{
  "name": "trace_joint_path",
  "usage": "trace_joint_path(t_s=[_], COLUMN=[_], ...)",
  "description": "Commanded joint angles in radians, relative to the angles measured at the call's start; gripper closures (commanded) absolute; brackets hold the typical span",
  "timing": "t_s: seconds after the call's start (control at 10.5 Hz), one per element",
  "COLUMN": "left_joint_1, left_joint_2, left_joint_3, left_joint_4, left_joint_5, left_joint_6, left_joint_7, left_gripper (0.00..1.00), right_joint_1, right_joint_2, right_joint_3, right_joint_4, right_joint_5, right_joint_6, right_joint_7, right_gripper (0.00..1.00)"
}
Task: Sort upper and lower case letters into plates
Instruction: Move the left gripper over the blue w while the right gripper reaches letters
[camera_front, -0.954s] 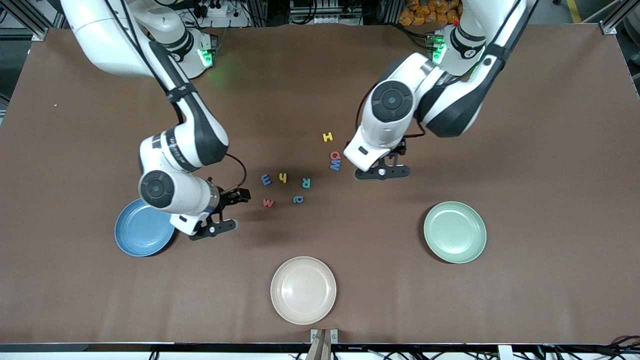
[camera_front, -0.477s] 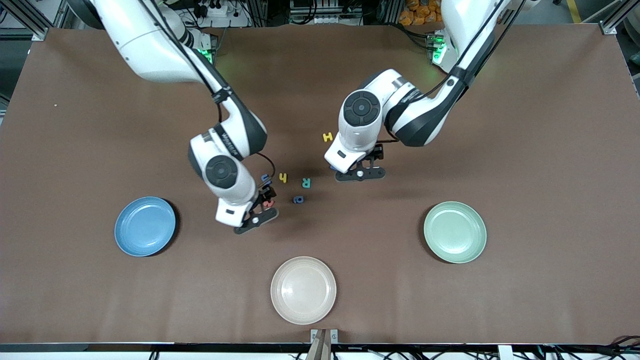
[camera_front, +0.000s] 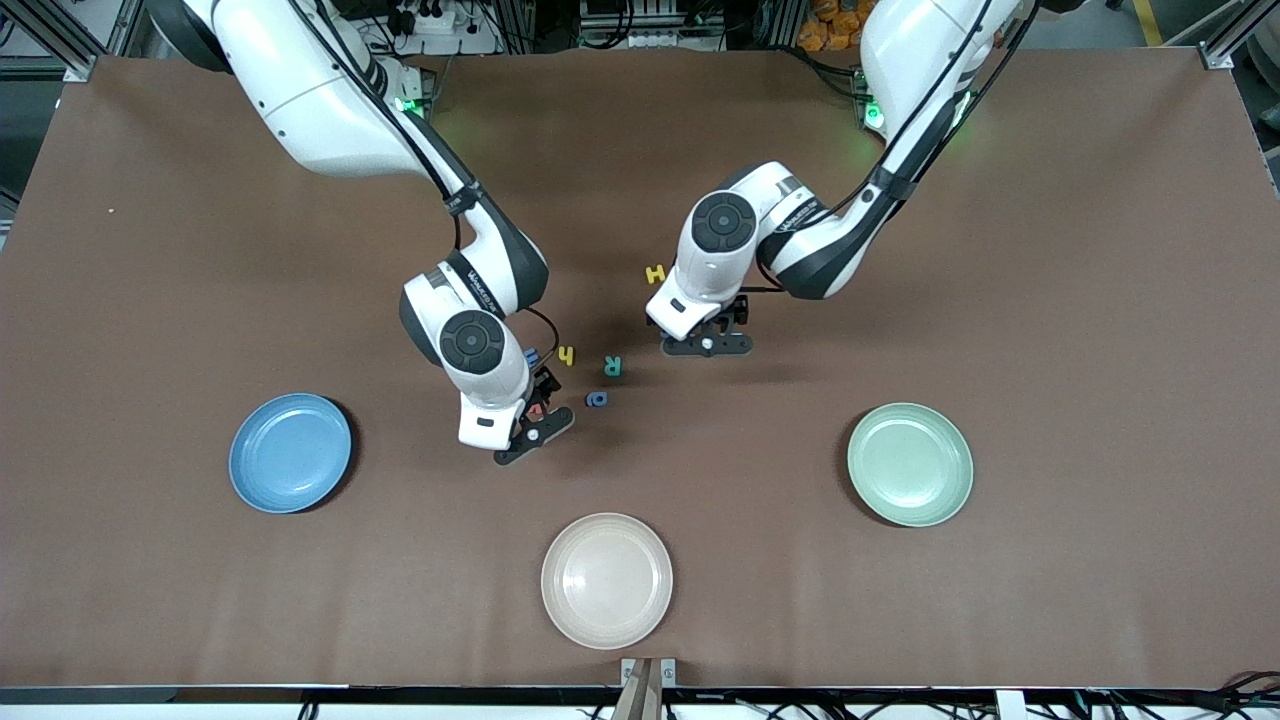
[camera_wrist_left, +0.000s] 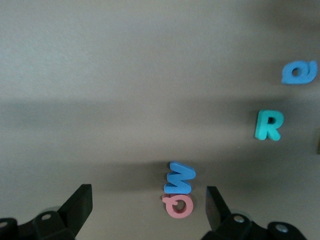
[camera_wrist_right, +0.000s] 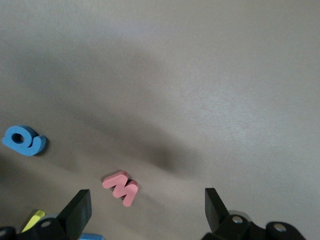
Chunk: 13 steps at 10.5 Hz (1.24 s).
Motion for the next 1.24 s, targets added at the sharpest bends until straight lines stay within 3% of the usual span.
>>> trace_joint_path(t_s=[0.0,0.1,0.29,0.67,1.14], left_joint_1=[-0.008,-0.01,-0.028,-0.031,-0.05], left_joint_2=[0.044,0.061,0.085,0.116,0.147], left_joint_3=[-0.018,-0.018,-0.018,-0.018,-0.018], left_joint_4=[0.005,0.011,0.033,0.062,0.09], left_joint_5=[0.116,0.15,0.166,0.16,0.158], left_joint_6=[0.022,0.024,0.025,0.031,0.031], left_joint_7=[-0.065,-0.065,-0.067,-0.082,-0.083], left_gripper=[0.0,0.0,0.11,0.19,0.24], right_joint_1=[-0.009,-0.024,-0.024,-0.018,-0.001], right_joint_2=[0.002,0.002,0.001,-0.054,-0.042], right_joint_3=[0.004,0.004,0.004,0.012,0.018], right_joint_4=[-0.07,-0.099,-0.121,-0.151,-0.168], right_joint_5=[-0.012,-0.012,-0.01,-0.007,-0.005], right_joint_6=[0.092,0.128,0.15,0.053,0.111], right_joint_7=[0.0,-0.001,0.012,0.077,0.134], right_gripper=[0.0,0.0,0.0,0.0,0.0])
